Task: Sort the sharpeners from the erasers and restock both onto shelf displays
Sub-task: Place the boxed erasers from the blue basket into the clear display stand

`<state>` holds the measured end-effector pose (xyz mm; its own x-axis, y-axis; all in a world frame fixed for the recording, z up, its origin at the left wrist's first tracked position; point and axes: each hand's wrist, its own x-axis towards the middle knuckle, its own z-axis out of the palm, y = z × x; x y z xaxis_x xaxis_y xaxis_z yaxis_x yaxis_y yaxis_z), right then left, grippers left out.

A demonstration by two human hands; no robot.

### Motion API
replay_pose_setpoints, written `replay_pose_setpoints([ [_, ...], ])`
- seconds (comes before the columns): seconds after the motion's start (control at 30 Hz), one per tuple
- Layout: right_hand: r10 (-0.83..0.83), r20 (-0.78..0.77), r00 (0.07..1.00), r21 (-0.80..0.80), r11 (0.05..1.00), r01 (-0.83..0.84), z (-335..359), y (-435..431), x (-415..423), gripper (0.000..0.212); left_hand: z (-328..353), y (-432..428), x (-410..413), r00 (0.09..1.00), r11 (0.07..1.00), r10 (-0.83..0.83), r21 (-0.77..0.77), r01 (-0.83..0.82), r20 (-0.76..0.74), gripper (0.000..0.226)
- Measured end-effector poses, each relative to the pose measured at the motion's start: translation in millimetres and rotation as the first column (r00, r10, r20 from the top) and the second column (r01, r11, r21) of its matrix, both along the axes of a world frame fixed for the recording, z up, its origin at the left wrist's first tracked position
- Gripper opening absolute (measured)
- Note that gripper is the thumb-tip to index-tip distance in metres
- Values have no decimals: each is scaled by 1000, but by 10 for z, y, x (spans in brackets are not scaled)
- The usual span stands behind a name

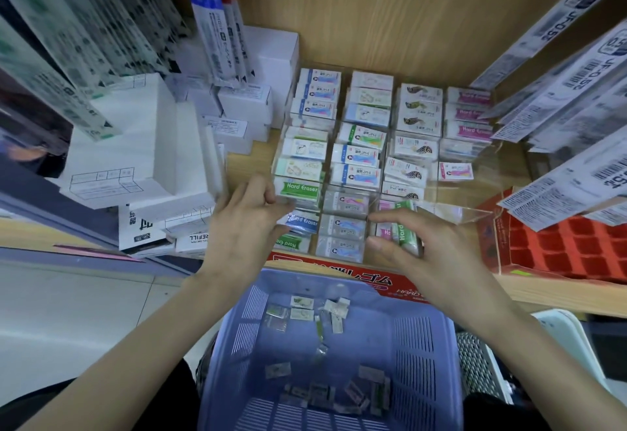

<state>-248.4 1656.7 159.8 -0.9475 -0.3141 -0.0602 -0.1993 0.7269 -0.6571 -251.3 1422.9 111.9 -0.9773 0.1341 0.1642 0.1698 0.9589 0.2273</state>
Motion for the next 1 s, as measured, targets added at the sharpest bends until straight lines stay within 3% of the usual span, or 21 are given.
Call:
replay_pose_setpoints([
  [0.17, -1, -16, 1000, -9, 1000, 0, 51, -33, 15, 29, 18, 10, -11, 998, 997, 57, -57, -56, 3, 48],
  [0.33, 5, -20, 1000, -12, 1000, -6, 71, -52, 3, 28, 81, 64, -5, 999, 983, 21, -181, -12, 47, 42],
  [0.53, 3, -11, 1000, -26, 1000, -3, 102, -33, -16, 29, 145, 68, 234, 999, 992, -45, -121, 42, -20, 18],
  [0.67, -11, -3, 1000, -14, 1000, 11, 103, -1, -20, 34, -3, 134, 333, 977, 968, -155, -174, 180, 148, 46],
  [0.77, -9, 2, 1000, -31, 999, 10, 120, 12, -13, 45, -4, 165, 277, 968, 967, -155, -169, 190, 199, 47],
  [1.0, -19, -5, 1000, -42, 999, 19, 127, 20, -21, 48, 189, 190, 217, 997, 996, -73, -45, 73, -1, 32],
])
